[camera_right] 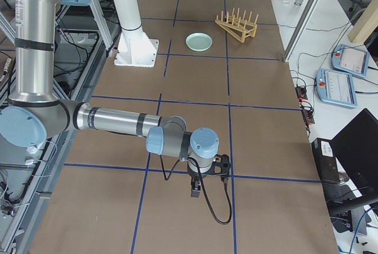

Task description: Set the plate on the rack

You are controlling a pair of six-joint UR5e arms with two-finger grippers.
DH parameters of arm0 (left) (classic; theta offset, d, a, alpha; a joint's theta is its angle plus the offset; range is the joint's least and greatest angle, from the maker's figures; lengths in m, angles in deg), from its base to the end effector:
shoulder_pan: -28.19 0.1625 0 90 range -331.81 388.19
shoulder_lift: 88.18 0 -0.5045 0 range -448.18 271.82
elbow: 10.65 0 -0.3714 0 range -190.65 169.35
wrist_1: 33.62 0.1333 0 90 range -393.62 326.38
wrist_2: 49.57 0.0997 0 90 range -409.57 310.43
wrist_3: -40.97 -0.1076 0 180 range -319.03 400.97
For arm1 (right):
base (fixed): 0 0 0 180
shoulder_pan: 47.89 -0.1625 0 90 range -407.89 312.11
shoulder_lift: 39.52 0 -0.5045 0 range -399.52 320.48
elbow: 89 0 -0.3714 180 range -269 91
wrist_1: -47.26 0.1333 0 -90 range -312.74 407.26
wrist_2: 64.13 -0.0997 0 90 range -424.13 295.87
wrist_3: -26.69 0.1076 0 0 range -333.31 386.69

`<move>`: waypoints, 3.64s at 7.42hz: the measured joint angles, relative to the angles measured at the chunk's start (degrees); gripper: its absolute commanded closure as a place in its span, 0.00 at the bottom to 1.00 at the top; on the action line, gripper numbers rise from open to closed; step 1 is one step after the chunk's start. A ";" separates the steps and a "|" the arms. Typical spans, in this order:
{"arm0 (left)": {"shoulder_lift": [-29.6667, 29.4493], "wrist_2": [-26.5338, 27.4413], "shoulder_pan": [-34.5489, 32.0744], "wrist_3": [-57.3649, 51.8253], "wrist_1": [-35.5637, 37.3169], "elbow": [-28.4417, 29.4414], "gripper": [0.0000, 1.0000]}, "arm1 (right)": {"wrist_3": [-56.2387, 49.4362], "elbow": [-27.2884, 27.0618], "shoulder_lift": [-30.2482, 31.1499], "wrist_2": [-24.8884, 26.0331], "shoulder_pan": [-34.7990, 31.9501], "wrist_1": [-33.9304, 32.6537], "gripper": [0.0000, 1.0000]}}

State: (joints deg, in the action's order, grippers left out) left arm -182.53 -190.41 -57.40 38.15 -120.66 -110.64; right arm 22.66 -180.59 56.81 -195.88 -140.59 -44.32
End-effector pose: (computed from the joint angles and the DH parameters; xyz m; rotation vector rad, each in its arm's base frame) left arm -0.0106 -0.5116 0.6205 0.1734 0.8882 0.2056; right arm 0.0806 -0.4014 0.7854 -0.0625 -0.7328 0.0180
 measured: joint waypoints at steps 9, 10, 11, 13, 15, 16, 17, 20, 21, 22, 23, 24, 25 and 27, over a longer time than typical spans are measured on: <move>-31.94 23.12 39.35 68.56 -0.20 -2.61 0.00 | 0.00 -0.07 0.00 0.00 0.02 0.00 0.00; -35.91 25.66 42.95 73.15 0.11 1.18 0.00 | 0.02 -0.07 0.00 0.00 0.04 0.00 0.00; -39.34 27.78 46.02 76.57 0.41 5.20 0.01 | 0.01 -0.07 0.00 0.00 0.05 0.00 0.00; -42.83 32.39 51.91 80.15 0.63 11.98 0.11 | -0.01 -0.08 0.00 0.00 0.03 0.00 0.00; -45.30 34.90 55.43 81.01 0.73 18.14 0.22 | -0.02 -0.08 0.00 0.00 0.04 0.00 0.00; -46.31 35.58 56.36 81.09 0.80 19.93 0.44 | -0.02 -0.07 0.00 0.00 0.04 0.00 0.00; -46.77 36.30 57.22 81.16 1.01 20.83 0.77 | -0.02 -0.07 0.00 0.00 0.03 0.00 0.00; -47.00 36.74 58.07 83.13 1.49 21.37 0.90 | -0.02 -0.07 0.00 0.00 -0.01 0.00 0.00; -46.97 36.69 58.20 83.44 1.51 21.33 1.00 | -0.01 -0.08 0.00 0.00 -0.01 0.00 0.00; -46.90 36.59 58.29 83.78 1.53 21.18 1.00 | -0.01 -0.08 0.00 0.00 0.00 0.00 0.00; -46.82 36.27 58.37 84.58 1.51 20.91 1.00 | -0.02 -0.07 0.00 0.00 0.01 0.00 0.00; -46.72 34.85 58.37 85.64 1.56 19.95 1.00 | -0.02 -0.07 0.00 0.00 0.03 0.00 0.00; -46.61 32.10 58.06 86.22 1.75 17.43 1.00 | -0.02 -0.07 0.00 0.00 0.04 0.00 0.00; -46.54 25.53 55.50 86.51 1.90 9.55 1.00 | -0.01 -0.06 0.00 0.00 0.01 0.00 0.00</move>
State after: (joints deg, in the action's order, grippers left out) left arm -229.07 -164.88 -1.89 124.67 -118.76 -101.09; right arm 22.65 -180.66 56.81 -195.88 -140.57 -44.32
